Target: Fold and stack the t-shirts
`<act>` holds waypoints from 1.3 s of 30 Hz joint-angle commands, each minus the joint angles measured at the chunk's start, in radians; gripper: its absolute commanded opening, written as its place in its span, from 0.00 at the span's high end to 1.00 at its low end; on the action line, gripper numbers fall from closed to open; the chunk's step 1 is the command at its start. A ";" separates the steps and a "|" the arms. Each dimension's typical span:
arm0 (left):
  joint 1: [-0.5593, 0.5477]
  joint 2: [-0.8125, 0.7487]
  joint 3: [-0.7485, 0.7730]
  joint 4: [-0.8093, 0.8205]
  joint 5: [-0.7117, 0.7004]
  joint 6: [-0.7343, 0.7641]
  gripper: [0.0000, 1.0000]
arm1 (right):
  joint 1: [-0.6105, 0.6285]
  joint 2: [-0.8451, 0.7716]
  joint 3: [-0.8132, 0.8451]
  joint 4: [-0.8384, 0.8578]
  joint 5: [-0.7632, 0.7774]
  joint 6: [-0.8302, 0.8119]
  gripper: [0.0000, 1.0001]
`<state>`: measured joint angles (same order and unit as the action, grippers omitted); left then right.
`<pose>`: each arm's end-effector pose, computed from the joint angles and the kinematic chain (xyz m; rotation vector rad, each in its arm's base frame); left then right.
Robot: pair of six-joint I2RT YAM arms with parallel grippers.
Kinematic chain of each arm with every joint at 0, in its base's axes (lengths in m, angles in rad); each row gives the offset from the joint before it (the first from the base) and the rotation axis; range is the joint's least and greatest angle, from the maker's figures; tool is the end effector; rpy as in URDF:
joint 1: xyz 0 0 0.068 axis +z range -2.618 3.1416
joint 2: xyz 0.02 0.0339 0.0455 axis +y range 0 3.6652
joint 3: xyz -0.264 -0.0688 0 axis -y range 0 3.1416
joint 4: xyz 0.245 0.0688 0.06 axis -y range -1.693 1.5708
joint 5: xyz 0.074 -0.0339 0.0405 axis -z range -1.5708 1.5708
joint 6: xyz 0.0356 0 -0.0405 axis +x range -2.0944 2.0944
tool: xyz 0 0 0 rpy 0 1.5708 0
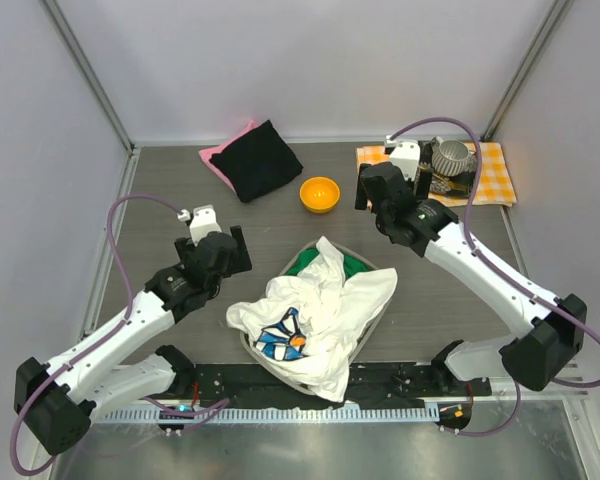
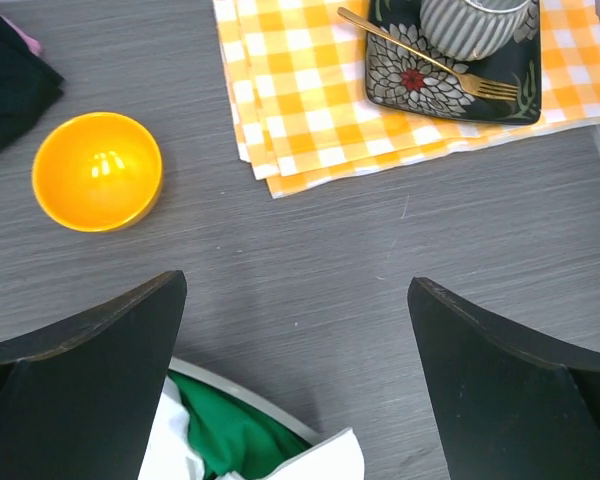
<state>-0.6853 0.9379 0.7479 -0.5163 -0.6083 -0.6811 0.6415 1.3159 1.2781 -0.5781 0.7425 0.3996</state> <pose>0.1633 -0.1072 0.2720 -0.3014 2.1127 -0.1010 0.2406 0.1497 0.3618 0.1565 2.0079 -0.1588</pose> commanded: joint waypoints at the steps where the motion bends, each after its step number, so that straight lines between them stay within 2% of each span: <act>1: 0.003 -0.010 -0.004 0.059 -0.013 -0.020 0.00 | 0.000 0.040 0.038 -0.028 0.080 0.031 0.00; 8: 0.003 -0.016 -0.028 0.085 -0.005 -0.020 0.00 | -0.002 0.009 0.009 0.080 -0.006 -0.053 0.00; 13: 0.003 -0.016 -0.036 0.081 0.010 -0.037 0.00 | -0.045 0.147 0.119 0.096 -0.063 -0.090 0.00; 17: 0.003 -0.016 -0.053 0.094 0.021 -0.043 0.00 | -0.149 0.276 0.196 0.100 -0.256 -0.025 0.01; 26: 0.003 0.016 -0.058 0.113 0.031 -0.040 0.00 | -0.213 0.564 0.337 0.170 -0.584 0.051 0.05; 33: 0.003 0.047 -0.070 0.116 0.018 -0.031 0.00 | -0.218 0.710 0.424 0.201 -0.638 0.082 0.07; 39: 0.003 0.045 -0.068 0.113 0.008 -0.023 0.00 | -0.220 0.764 0.423 0.211 -0.638 0.100 0.09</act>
<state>-0.6853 0.9901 0.6781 -0.4480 -0.5716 -0.7025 0.4240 2.0689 1.6619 -0.4107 0.1253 0.4740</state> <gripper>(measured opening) 0.996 0.918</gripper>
